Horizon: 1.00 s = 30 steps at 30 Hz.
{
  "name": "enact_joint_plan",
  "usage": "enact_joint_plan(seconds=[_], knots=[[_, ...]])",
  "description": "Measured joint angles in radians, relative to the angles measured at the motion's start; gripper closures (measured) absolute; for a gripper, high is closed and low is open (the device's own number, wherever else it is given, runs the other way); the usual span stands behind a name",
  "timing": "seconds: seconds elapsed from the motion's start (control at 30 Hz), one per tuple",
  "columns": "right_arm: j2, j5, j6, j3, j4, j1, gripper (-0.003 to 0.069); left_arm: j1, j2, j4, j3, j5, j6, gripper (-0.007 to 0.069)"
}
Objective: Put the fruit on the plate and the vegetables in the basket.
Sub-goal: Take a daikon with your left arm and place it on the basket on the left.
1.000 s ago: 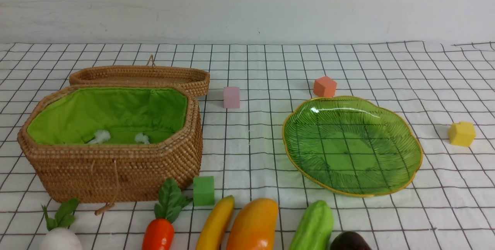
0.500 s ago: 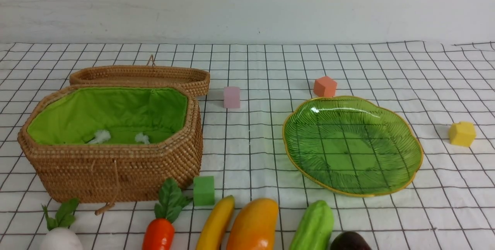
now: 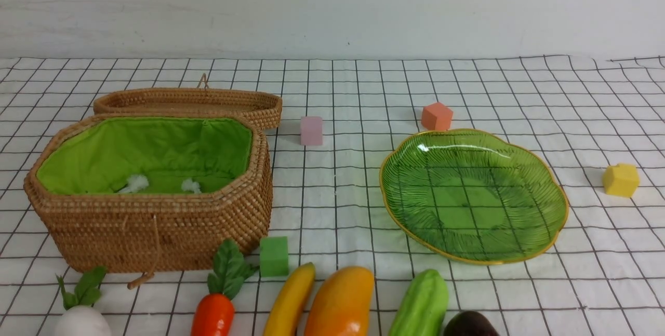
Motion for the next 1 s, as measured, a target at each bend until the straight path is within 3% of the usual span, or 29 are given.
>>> enact_joint_plan(seconds=[0.13,0.27,0.43,0.57,0.67,0.83,0.9,1.0], knots=[[0.0,0.0,0.0,0.0,0.0,0.0,0.0414,0.0,0.0,0.055,0.0,-0.01,0.06,0.0386],[0.0,0.0,0.0,0.0,0.0,0.0,0.0414,0.0,0.0,0.121,0.003,-0.126,0.122,0.0386],[0.0,0.0,0.0,0.0,0.0,0.0,0.0414,0.0,0.0,0.16,0.003,-0.315,0.134,0.0386],[0.0,0.0,0.0,0.0,0.0,0.0,0.0414,0.0,0.0,0.163,0.003,-0.38,0.127,0.0386],[0.0,0.0,0.0,0.0,0.0,0.0,0.0414,0.0,0.0,0.08,0.003,-0.499,-0.026,0.0386],[0.0,0.0,0.0,0.0,0.0,0.0,0.0414,0.0,0.0,-0.068,0.003,-0.802,-0.381,0.0386],[0.0,0.0,0.0,0.0,0.0,0.0,0.0414,0.0,0.0,-0.073,-0.006,-0.893,-0.427,0.0386],[0.0,0.0,0.0,0.0,0.0,0.0,0.0414,0.0,0.0,-0.064,-0.114,-0.903,-0.441,0.0386]])
